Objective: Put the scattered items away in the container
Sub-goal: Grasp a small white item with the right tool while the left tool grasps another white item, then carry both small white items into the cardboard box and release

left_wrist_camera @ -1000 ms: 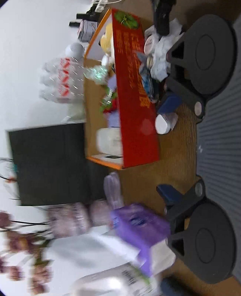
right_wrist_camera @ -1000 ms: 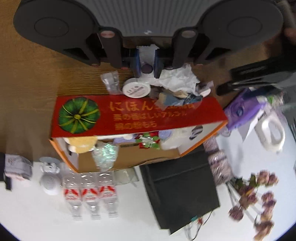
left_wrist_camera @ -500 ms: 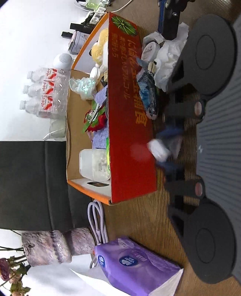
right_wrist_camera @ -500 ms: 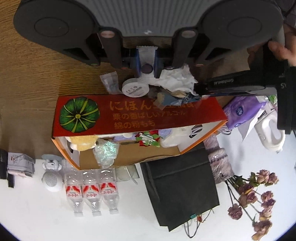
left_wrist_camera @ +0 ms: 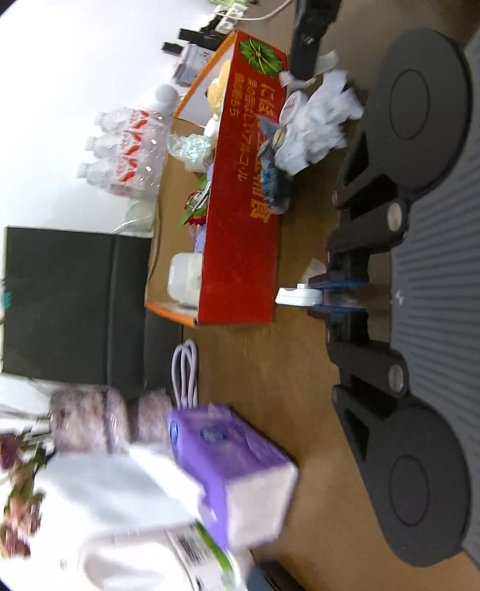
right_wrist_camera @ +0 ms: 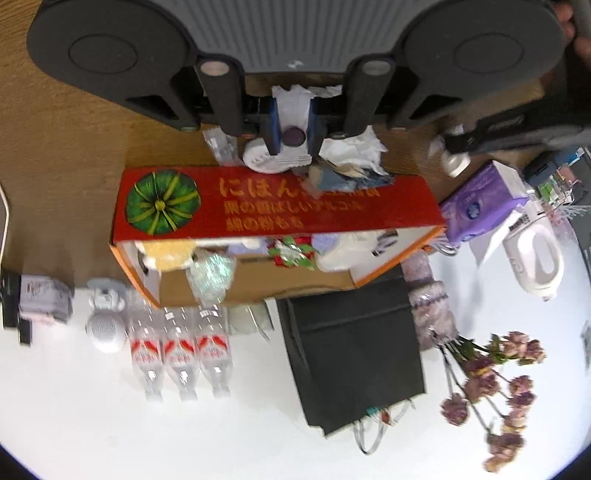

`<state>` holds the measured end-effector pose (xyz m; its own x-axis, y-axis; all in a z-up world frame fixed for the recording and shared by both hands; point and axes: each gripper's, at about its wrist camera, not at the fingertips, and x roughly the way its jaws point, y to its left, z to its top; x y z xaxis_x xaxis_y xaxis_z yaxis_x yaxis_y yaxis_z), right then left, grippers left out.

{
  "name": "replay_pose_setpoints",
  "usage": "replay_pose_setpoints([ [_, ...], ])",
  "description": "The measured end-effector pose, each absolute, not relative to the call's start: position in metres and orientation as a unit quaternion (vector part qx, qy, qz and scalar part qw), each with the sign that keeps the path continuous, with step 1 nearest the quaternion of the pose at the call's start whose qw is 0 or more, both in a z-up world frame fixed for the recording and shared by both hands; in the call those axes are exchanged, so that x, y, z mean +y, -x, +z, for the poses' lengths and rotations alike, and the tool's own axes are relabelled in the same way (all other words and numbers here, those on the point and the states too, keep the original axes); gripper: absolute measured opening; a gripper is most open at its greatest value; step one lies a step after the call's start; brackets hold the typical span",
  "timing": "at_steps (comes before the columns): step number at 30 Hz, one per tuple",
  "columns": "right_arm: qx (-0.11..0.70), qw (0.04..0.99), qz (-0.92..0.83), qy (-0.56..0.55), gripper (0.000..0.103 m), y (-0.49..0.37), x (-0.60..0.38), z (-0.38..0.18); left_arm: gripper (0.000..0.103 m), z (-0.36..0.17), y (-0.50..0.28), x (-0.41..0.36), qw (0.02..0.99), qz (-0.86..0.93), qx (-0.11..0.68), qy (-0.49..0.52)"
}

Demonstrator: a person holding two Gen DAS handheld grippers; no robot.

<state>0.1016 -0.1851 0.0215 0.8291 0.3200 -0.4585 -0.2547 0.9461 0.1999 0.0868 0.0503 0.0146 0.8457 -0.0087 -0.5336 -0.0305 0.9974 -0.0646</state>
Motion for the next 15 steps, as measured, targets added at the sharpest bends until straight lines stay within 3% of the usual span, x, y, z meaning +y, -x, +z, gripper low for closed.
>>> replay_pose_setpoints([
  [8, 0.22, 0.956, 0.179, -0.073, 0.014, -0.023, -0.182, 0.033, 0.01, 0.03, 0.013, 0.037, 0.961, -0.02, 0.258, 0.1],
  [15, 0.209, 0.963, 0.167, -0.033, 0.014, 0.04, -0.188, 0.035, 0.01, 0.037, 0.068, 0.002, 0.97, -0.032, 0.239, 0.033],
])
